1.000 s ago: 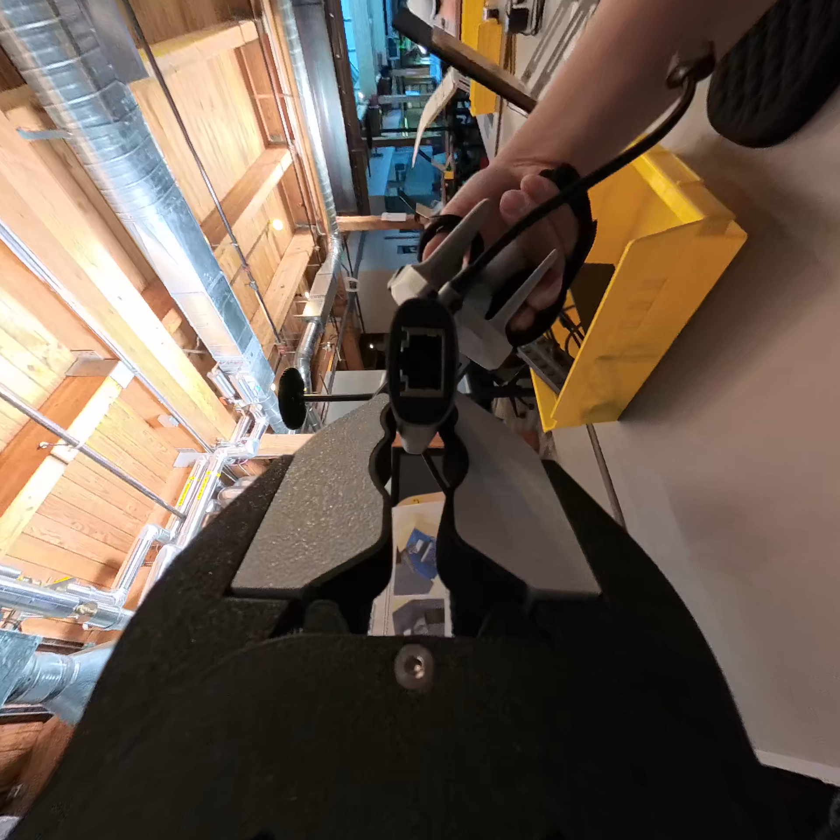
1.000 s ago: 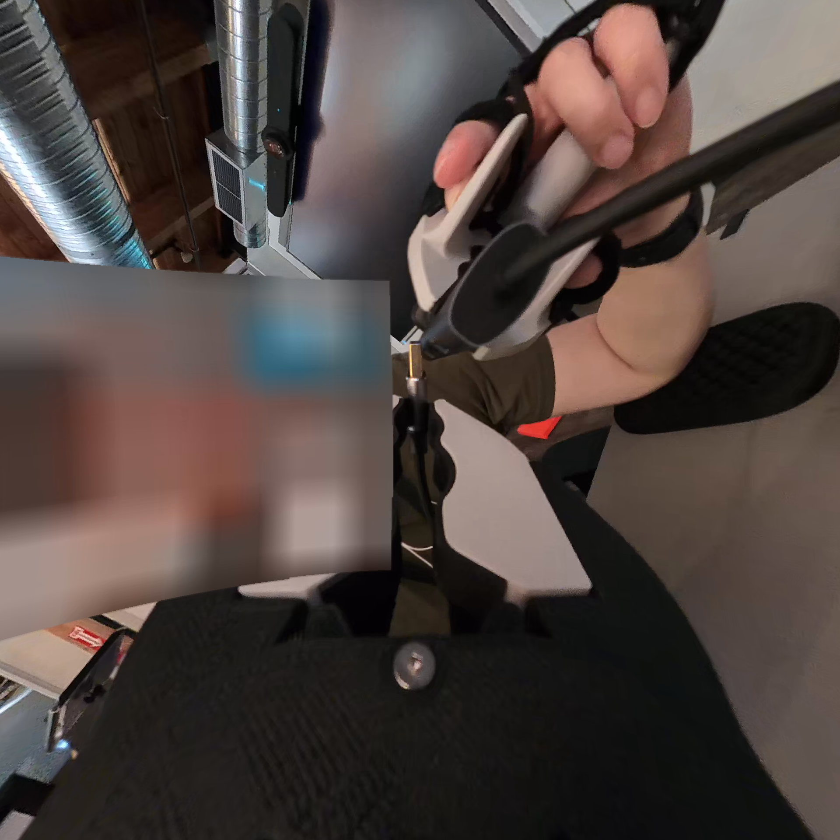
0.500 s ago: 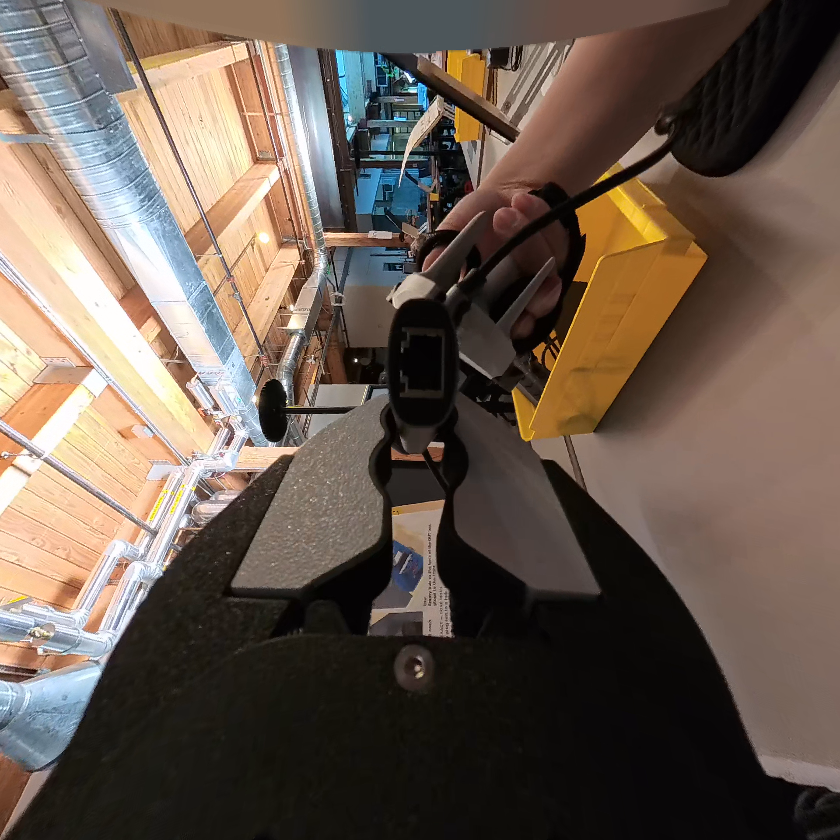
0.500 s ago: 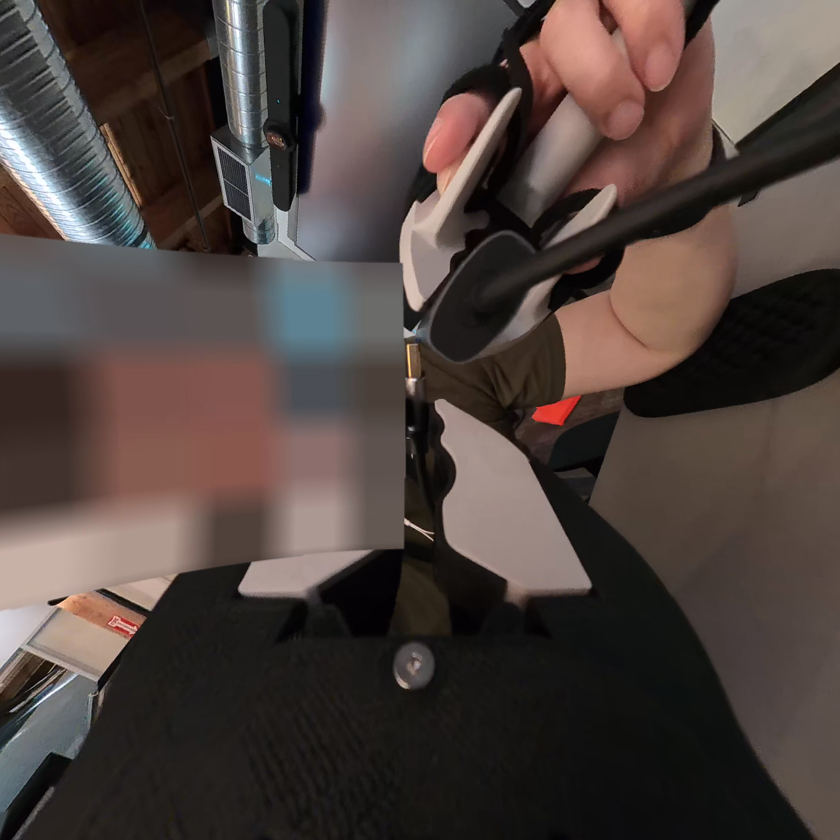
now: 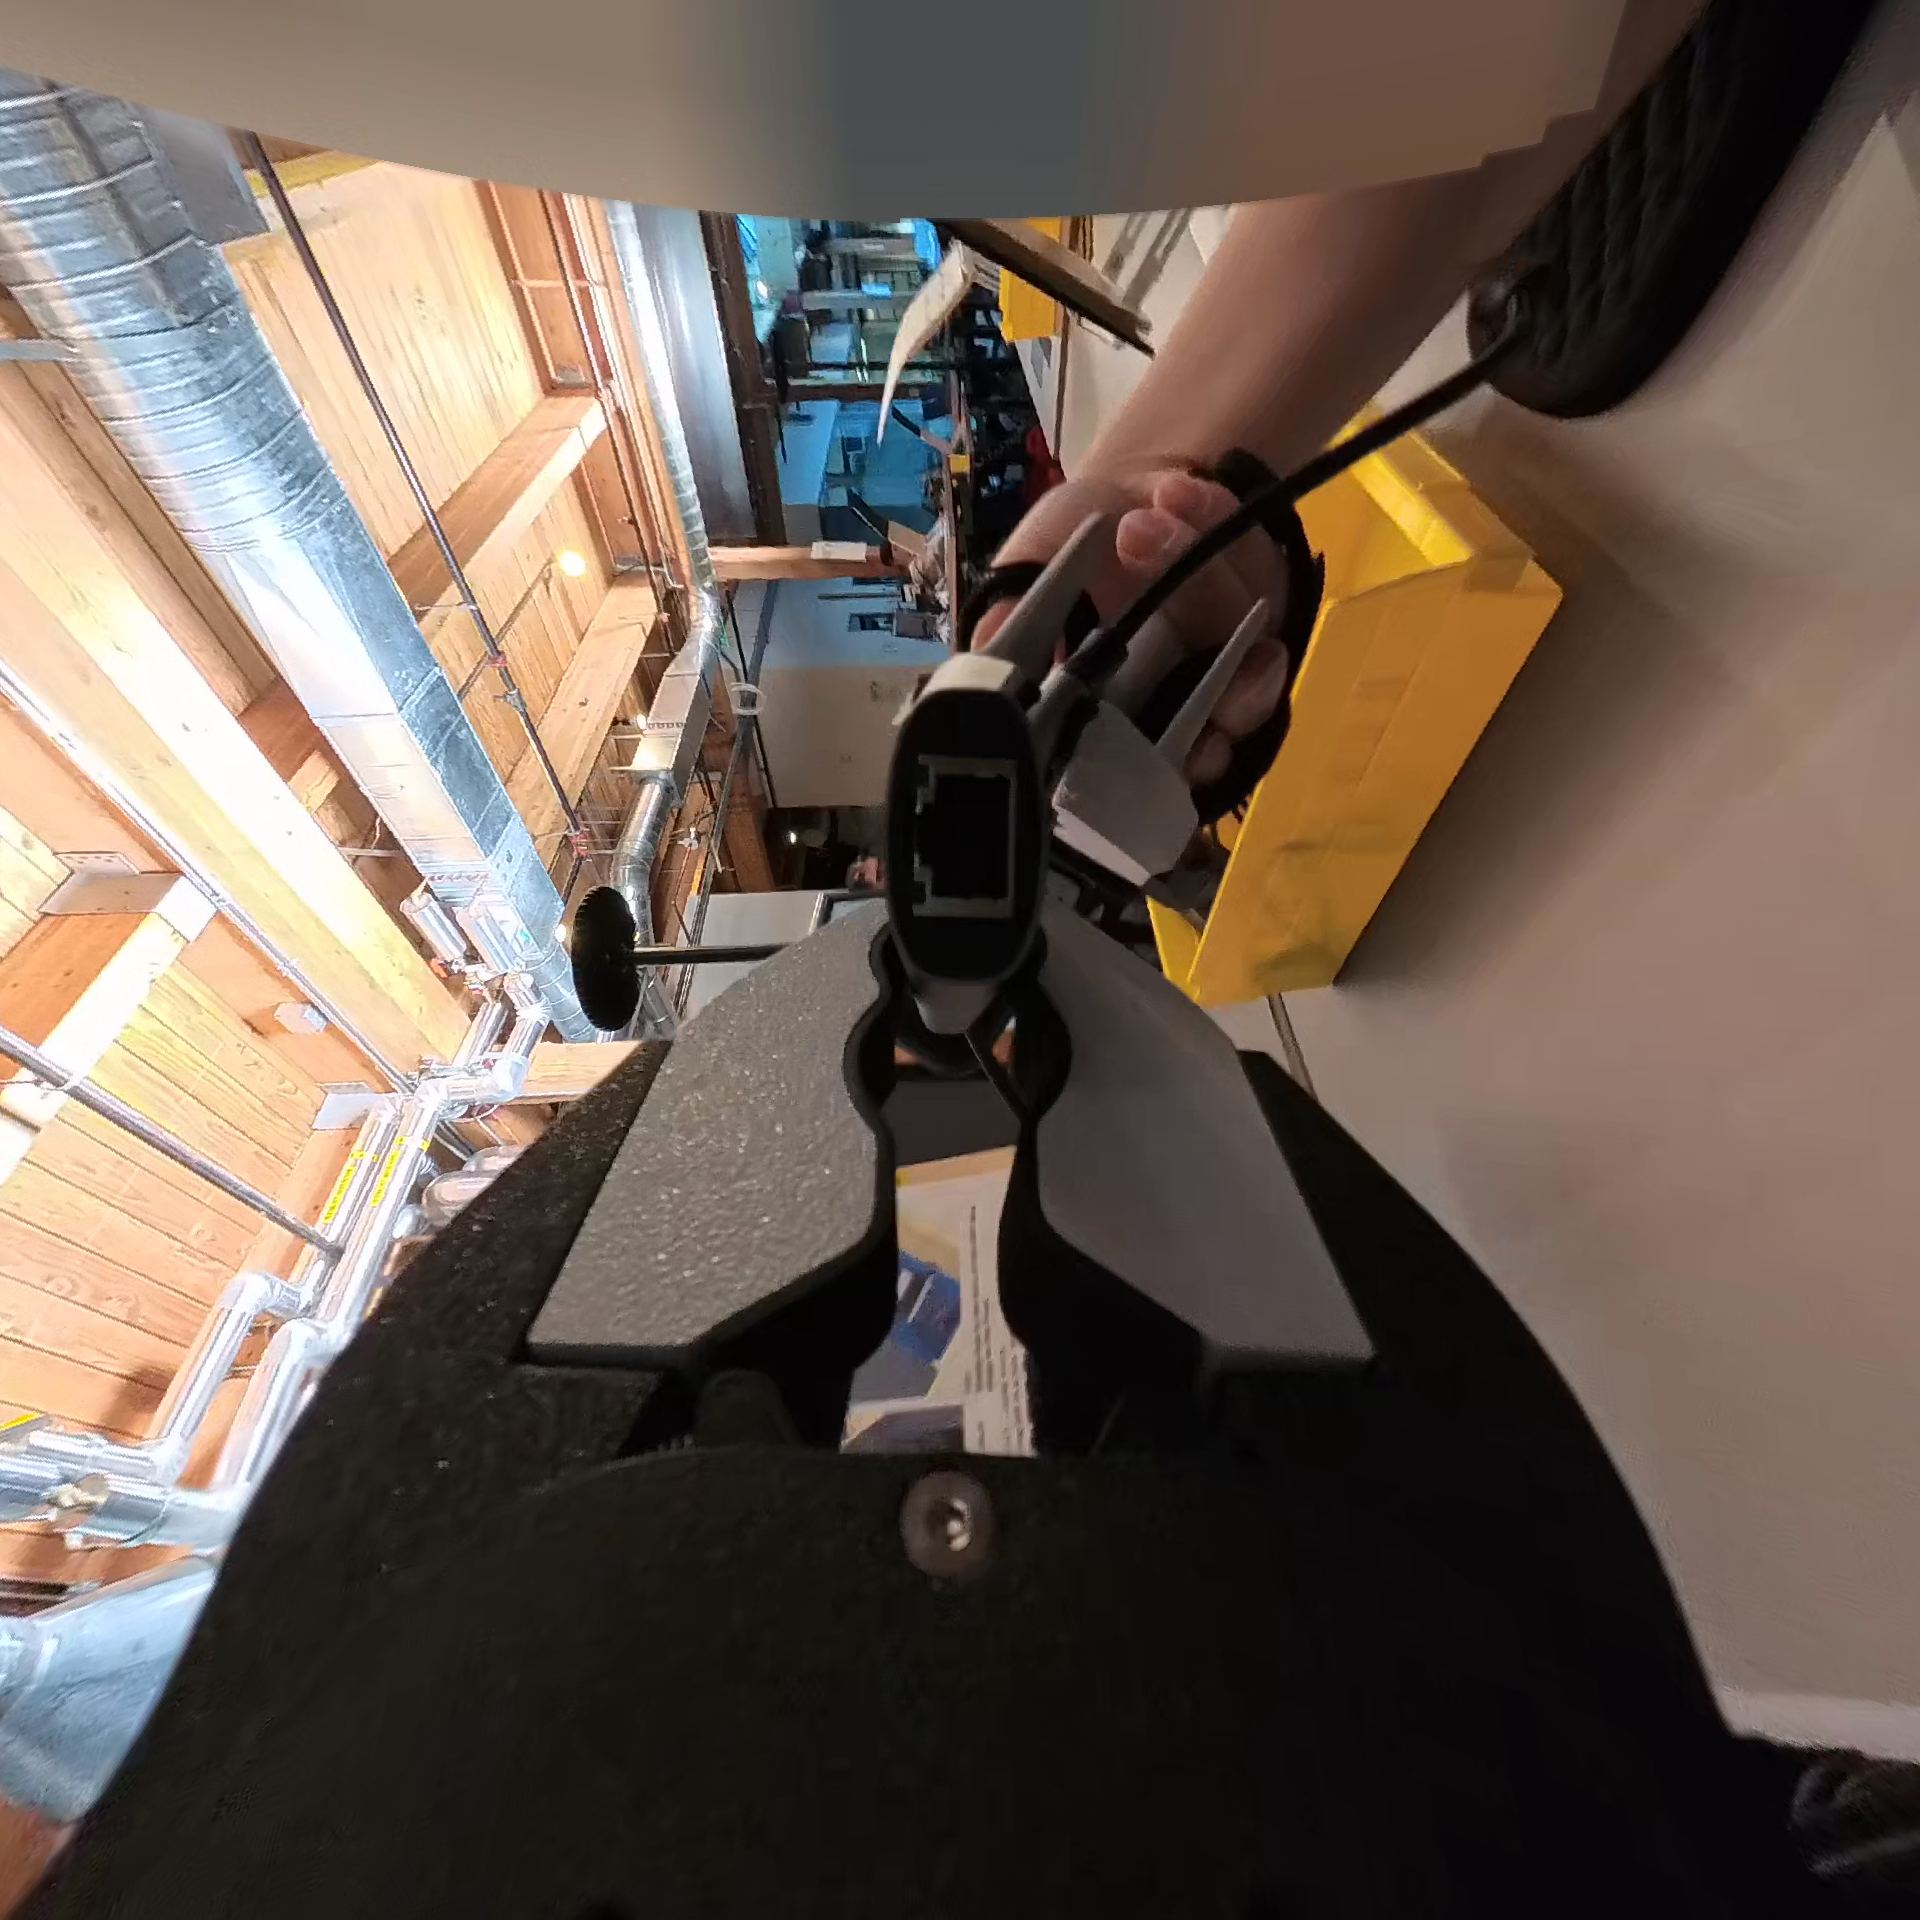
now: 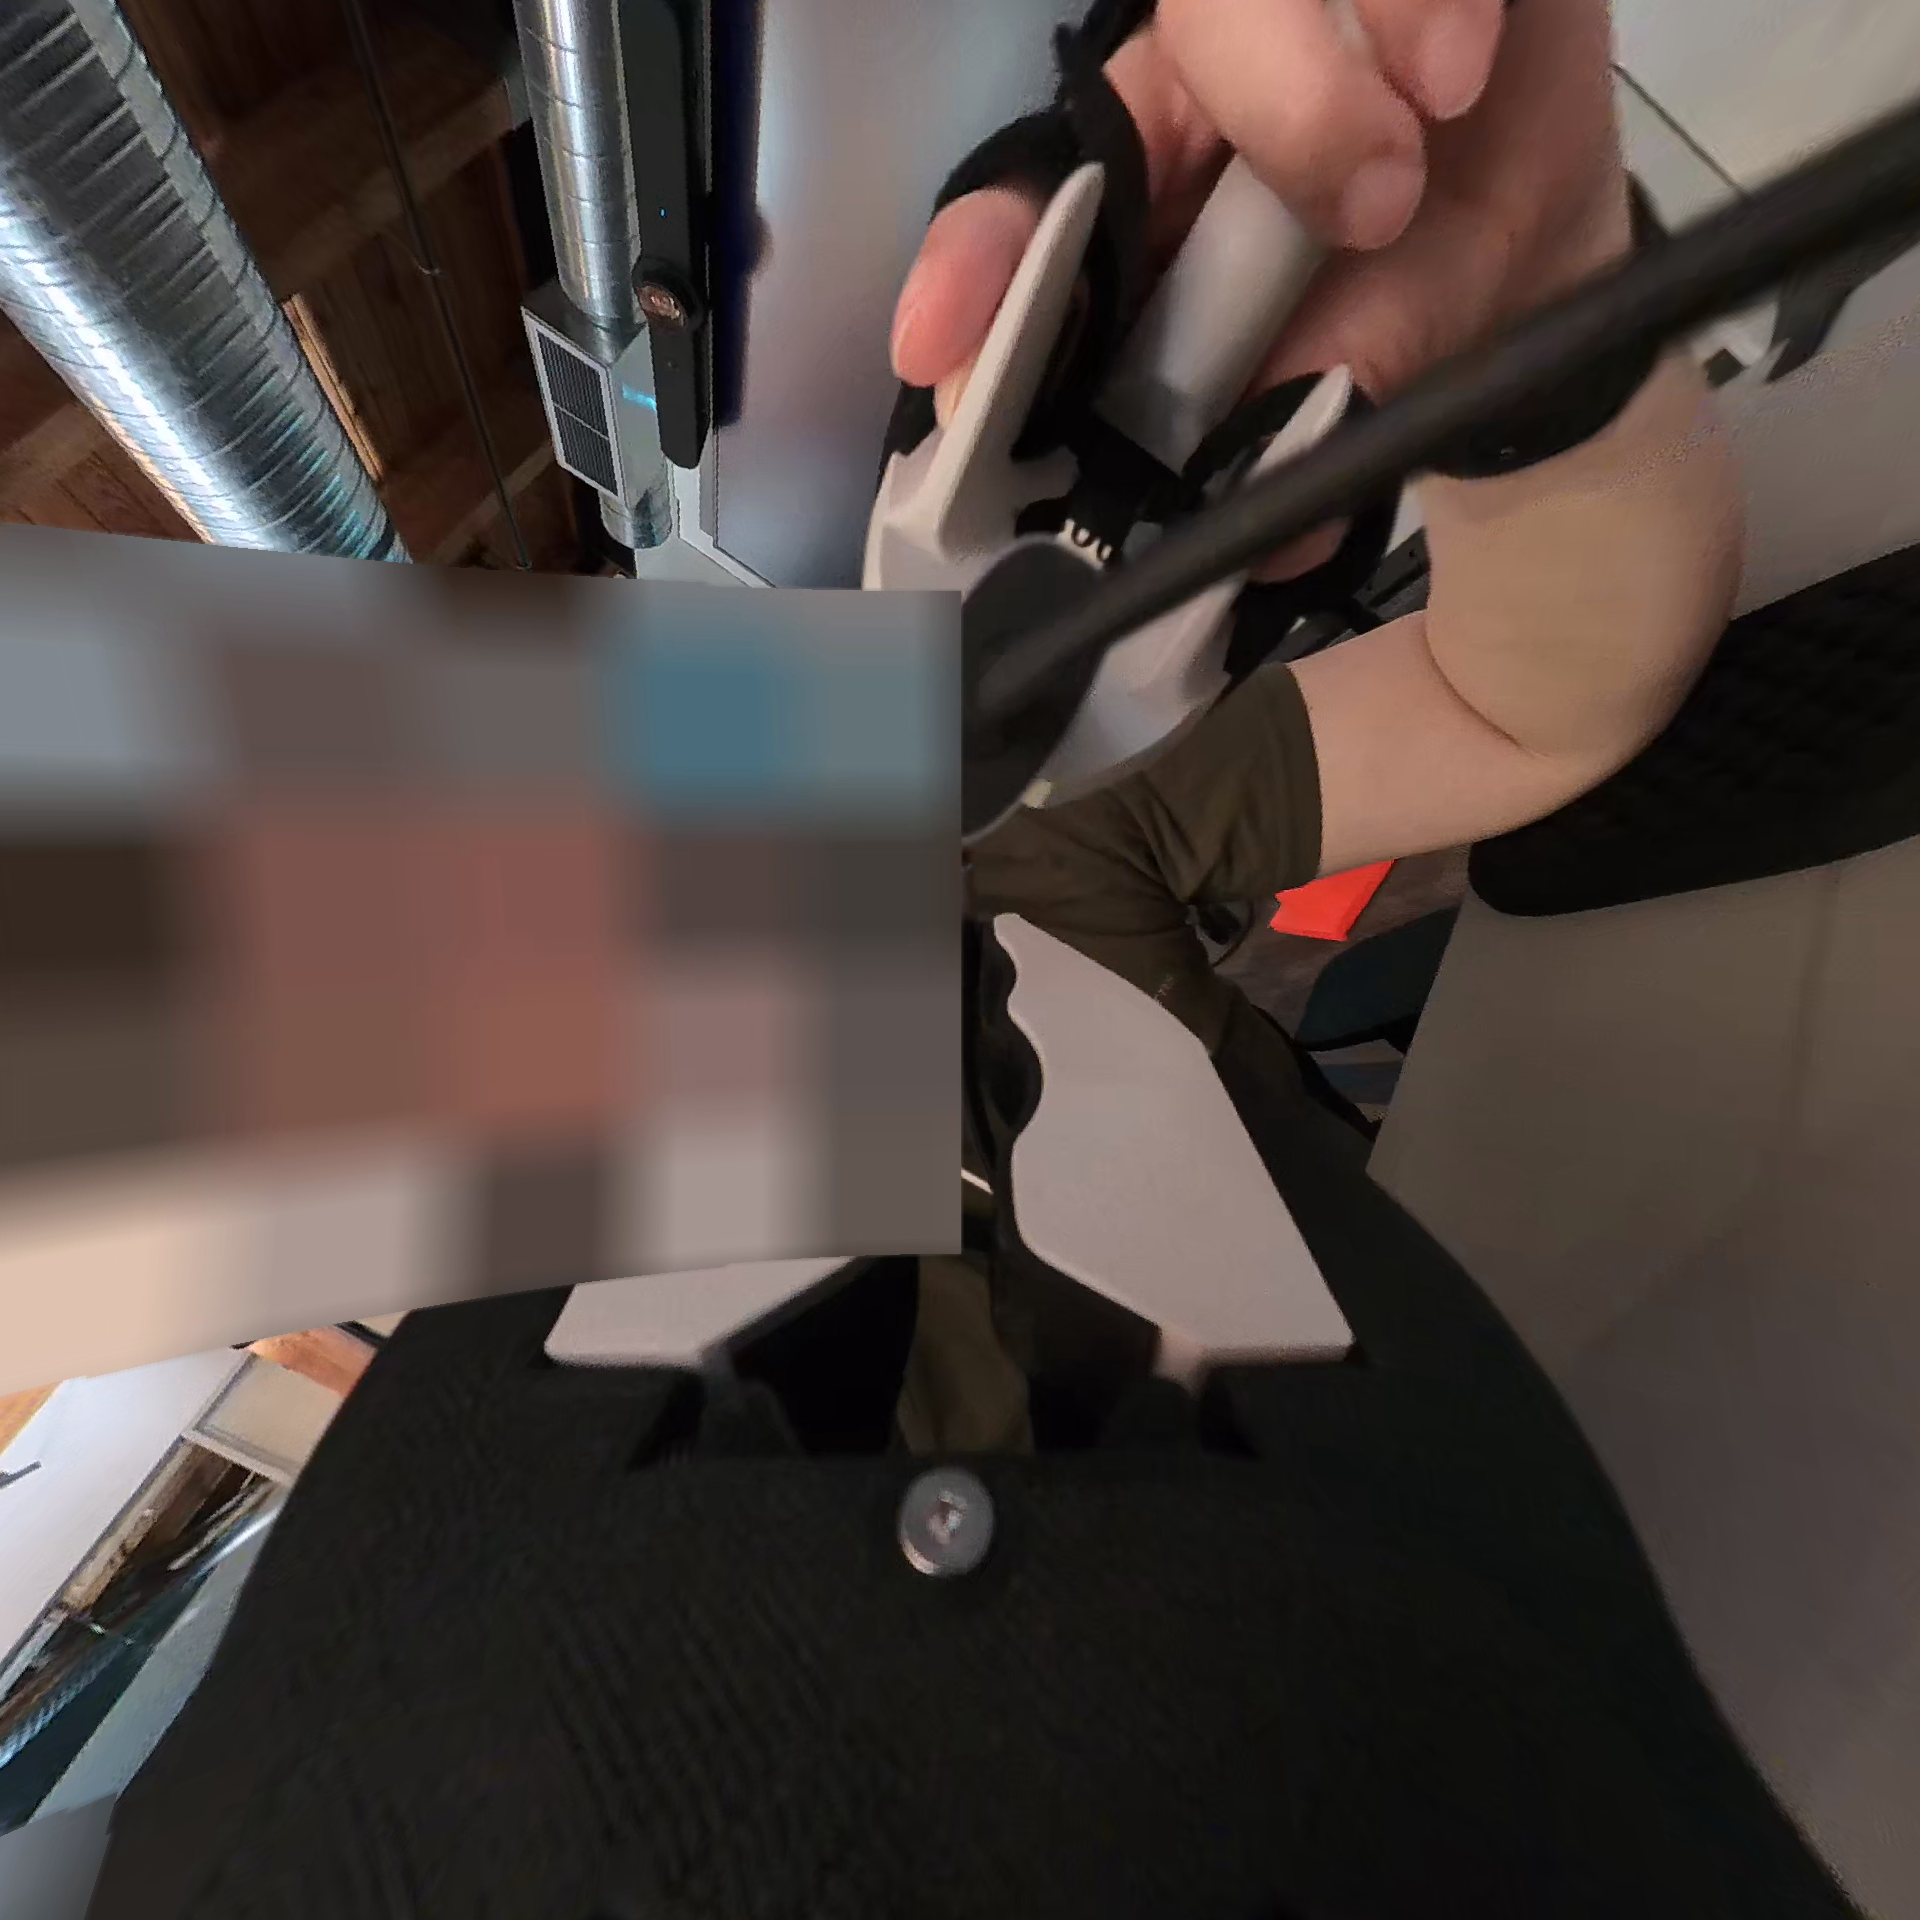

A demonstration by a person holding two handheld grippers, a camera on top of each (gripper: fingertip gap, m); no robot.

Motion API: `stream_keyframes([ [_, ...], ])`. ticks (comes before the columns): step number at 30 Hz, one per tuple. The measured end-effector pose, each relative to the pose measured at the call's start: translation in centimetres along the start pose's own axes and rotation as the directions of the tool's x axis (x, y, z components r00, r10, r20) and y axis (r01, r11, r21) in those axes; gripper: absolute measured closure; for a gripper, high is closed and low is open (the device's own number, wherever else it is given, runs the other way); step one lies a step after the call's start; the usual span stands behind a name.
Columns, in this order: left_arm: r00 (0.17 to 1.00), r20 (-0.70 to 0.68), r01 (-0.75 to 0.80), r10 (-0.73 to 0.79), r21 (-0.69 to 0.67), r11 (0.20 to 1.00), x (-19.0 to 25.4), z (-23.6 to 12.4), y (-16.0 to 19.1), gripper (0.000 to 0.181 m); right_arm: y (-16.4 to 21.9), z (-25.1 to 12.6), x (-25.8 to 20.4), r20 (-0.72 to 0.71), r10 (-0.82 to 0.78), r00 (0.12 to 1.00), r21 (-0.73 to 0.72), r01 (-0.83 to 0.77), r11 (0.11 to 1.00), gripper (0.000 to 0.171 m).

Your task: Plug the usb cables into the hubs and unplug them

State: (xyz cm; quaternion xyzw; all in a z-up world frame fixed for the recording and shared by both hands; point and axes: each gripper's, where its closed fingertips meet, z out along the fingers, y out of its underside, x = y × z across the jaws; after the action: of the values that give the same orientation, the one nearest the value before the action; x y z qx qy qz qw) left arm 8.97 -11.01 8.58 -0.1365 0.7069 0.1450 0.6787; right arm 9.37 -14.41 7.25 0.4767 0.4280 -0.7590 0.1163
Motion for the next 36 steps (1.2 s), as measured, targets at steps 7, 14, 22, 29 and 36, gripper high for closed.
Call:
stream_keyframes([
  [7,0.991,-0.112,-0.084,0.073,-0.097,0.992,2.1,0.5,0.8,0.164,0.7,-1.3,1.7,0.036,0.077,0.996,-0.019,-0.076,0.997,0.164],
  [14,0.986,-0.163,-0.058,0.047,-0.065,0.996,2.9,0.5,0.1,0.165,1.7,-1.0,1.8,0.088,0.105,0.991,-0.078,-0.098,0.992,0.164],
  [22,0.937,-0.283,-0.256,0.204,-0.16,0.953,4.2,0.2,-0.6,0.164,3.3,-0.7,2.7,0.11,0.16,0.981,-0.155,-0.142,0.978,0.165],
  [29,0.934,-0.325,-0.191,0.146,-0.11,0.975,5.0,-0.2,-1.8,0.164,4.1,0.1,2.8,0.125,0.18,0.976,-0.208,-0.152,0.966,0.165],
  [36,0.949,-0.304,-0.126,0.086,-0.113,0.986,4.8,-0.1,-0.7,0.164,3.0,-0.5,3.0,0.078,0.151,0.985,-0.147,-0.138,0.979,0.165],
])
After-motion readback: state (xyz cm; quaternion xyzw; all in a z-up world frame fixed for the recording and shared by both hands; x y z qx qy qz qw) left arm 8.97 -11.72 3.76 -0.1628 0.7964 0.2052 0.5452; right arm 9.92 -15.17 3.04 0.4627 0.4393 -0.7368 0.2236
